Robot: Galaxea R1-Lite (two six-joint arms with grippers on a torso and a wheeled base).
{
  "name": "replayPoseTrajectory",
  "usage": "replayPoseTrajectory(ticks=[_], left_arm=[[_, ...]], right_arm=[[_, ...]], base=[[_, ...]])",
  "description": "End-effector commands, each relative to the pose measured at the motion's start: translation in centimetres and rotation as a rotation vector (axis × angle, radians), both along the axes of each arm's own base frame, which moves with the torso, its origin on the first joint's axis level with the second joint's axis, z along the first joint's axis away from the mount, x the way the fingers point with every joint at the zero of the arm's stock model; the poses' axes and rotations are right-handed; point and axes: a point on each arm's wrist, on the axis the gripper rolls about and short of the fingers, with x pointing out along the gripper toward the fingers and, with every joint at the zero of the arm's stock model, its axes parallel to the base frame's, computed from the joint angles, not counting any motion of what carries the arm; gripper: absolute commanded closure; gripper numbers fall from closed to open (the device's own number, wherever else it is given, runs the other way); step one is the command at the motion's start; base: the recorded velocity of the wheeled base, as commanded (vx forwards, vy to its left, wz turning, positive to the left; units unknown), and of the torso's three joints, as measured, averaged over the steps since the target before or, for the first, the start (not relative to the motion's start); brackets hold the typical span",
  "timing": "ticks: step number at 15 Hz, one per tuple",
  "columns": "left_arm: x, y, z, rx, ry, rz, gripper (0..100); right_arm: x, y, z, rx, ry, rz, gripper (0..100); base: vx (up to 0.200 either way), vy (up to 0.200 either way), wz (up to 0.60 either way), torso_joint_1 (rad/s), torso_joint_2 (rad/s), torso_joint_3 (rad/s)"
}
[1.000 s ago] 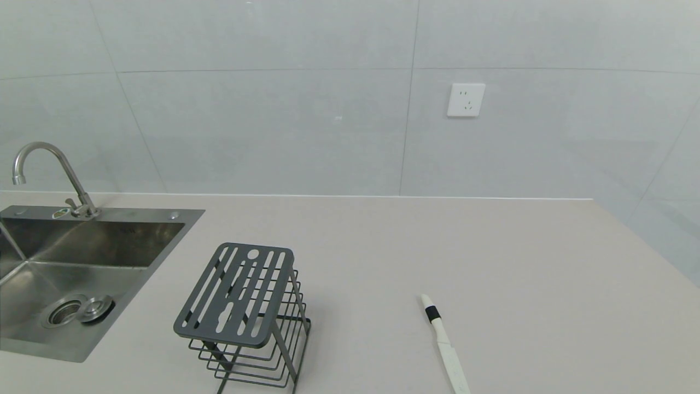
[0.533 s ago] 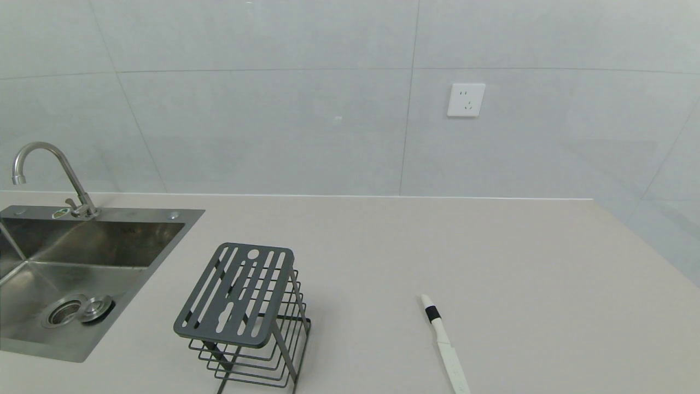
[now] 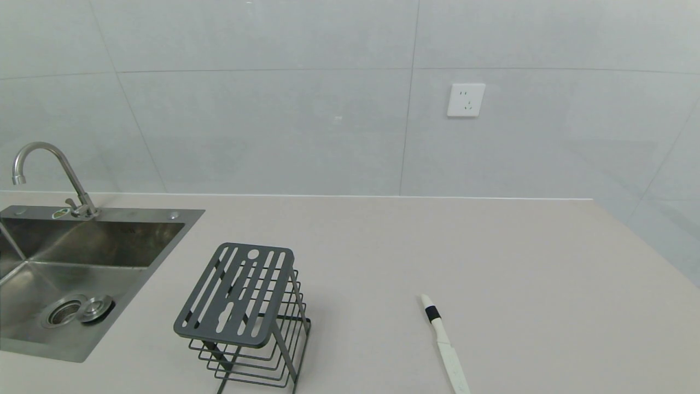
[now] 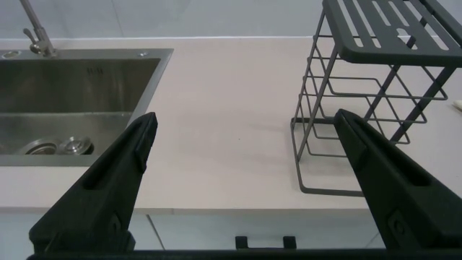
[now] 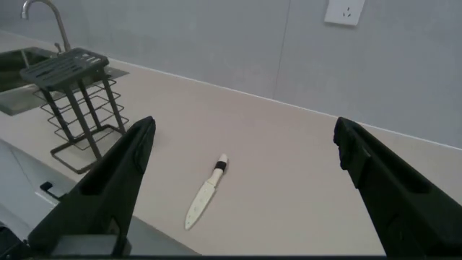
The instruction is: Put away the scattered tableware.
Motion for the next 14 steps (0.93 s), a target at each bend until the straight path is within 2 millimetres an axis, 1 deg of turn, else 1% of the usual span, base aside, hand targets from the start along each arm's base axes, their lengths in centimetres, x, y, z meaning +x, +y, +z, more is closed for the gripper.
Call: replayPoseTrajectory(ticks=[1, 2, 3, 5, 6, 7, 8, 10, 11, 12, 13, 14], left_arm=[[0.0, 0.0, 0.0, -0.001, 0.001, 0.000, 0], [0.0, 0.0, 0.0, -0.001, 0.001, 0.000, 0], [0.0, 0.0, 0.0, -0.001, 0.001, 0.000, 0], [0.0, 0.0, 0.0, -0.001, 0.003, 0.000, 0], [0.0, 0.0, 0.0, -0.001, 0.003, 0.000, 0], [0.0, 0.0, 0.0, -0.001, 0.003, 0.000, 0], [0.0, 0.0, 0.0, -0.001, 0.003, 0.000, 0], [0.0, 0.0, 0.0, -0.003, 0.003, -0.002, 0], [0.0, 0.0, 0.0, -0.003, 0.003, -0.002, 0], [0.0, 0.0, 0.0, -0.003, 0.003, -0.002, 0], [0.0, 0.0, 0.0, -0.003, 0.003, -0.002, 0], [0.0, 0.0, 0.0, -0.003, 0.003, -0.002, 0]], right_arm=[[4.2, 0.4, 0.8, -0.050, 0.195, 0.083, 0], [5.3, 0.7, 0.7, -0.063, 0.250, 0.125, 0], [5.7, 0.9, 0.7, -0.070, 0.271, 0.149, 0], [7.7, 2.4, 0.4, -0.137, 0.340, 0.312, 0], [8.6, 2.9, 0.3, -0.145, 0.355, 0.336, 0], [10.4, 3.8, 0.2, -0.152, 0.358, 0.352, 0], [11.5, 4.5, 0.1, -0.158, 0.368, 0.366, 0], [13.0, 5.5, -0.4, -0.176, 0.409, 0.390, 0], [13.3, 5.9, -0.4, -0.183, 0.420, 0.397, 0], [14.2, 7.0, -0.1, -0.195, 0.437, 0.411, 0], [14.2, 7.0, -0.1, -0.195, 0.437, 0.411, 0], [15.3, 8.4, -0.5, -0.202, 0.498, 0.392, 0]], base=[[0.000, 0.000, 0.00, 0.000, 0.00, 0.000], [0.000, 0.000, 0.00, 0.000, 0.00, 0.000], [0.000, 0.000, 0.00, 0.000, 0.00, 0.000], [0.000, 0.000, 0.00, 0.000, 0.00, 0.000], [0.000, 0.000, 0.00, 0.000, 0.00, 0.000], [0.000, 0.000, 0.00, 0.000, 0.00, 0.000], [0.000, 0.000, 0.00, 0.000, 0.00, 0.000], [0.000, 0.000, 0.00, 0.000, 0.00, 0.000], [0.000, 0.000, 0.00, 0.000, 0.00, 0.000], [0.000, 0.000, 0.00, 0.000, 0.00, 0.000], [0.000, 0.000, 0.00, 0.000, 0.00, 0.000], [0.000, 0.000, 0.00, 0.000, 0.00, 0.000]])
